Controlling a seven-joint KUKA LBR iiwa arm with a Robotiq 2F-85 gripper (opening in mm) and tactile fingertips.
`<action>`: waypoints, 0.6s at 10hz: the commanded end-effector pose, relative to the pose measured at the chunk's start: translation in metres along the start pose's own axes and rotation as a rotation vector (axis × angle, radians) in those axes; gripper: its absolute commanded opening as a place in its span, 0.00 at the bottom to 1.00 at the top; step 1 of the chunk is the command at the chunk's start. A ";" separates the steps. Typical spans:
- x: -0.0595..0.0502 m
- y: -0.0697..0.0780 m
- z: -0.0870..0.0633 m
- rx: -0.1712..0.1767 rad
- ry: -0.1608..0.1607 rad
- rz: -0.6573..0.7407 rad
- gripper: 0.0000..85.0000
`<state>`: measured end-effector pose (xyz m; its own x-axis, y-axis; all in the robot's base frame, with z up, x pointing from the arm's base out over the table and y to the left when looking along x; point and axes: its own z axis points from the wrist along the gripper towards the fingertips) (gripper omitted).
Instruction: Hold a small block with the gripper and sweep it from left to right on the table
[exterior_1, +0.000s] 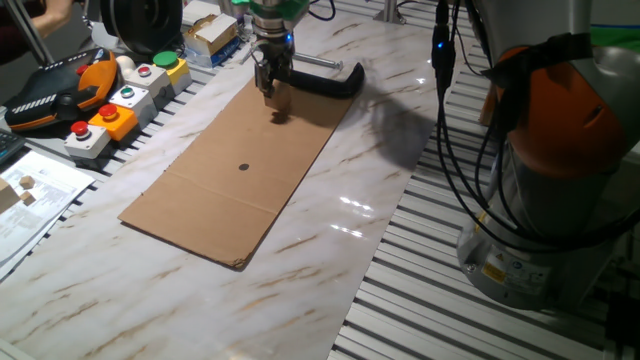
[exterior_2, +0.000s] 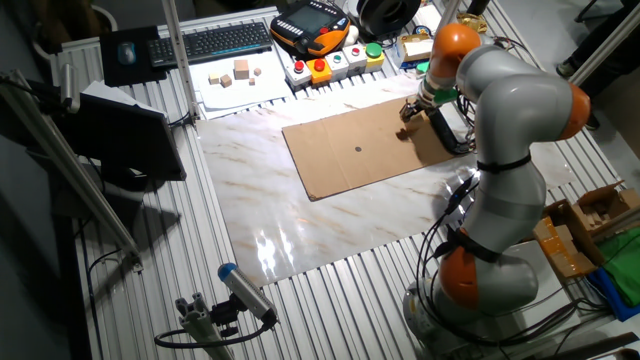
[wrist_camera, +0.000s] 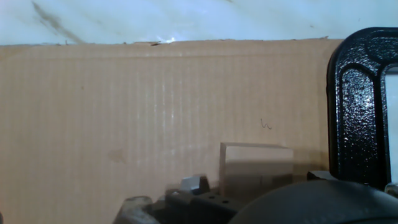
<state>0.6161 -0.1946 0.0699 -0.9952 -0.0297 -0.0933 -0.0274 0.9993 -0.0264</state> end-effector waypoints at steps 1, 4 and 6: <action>0.000 0.000 0.001 -0.001 0.000 -0.001 1.00; 0.001 -0.001 0.004 -0.004 0.002 -0.002 1.00; 0.001 -0.001 0.009 -0.009 -0.002 0.000 1.00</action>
<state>0.6159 -0.1962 0.0606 -0.9950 -0.0296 -0.0949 -0.0280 0.9994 -0.0180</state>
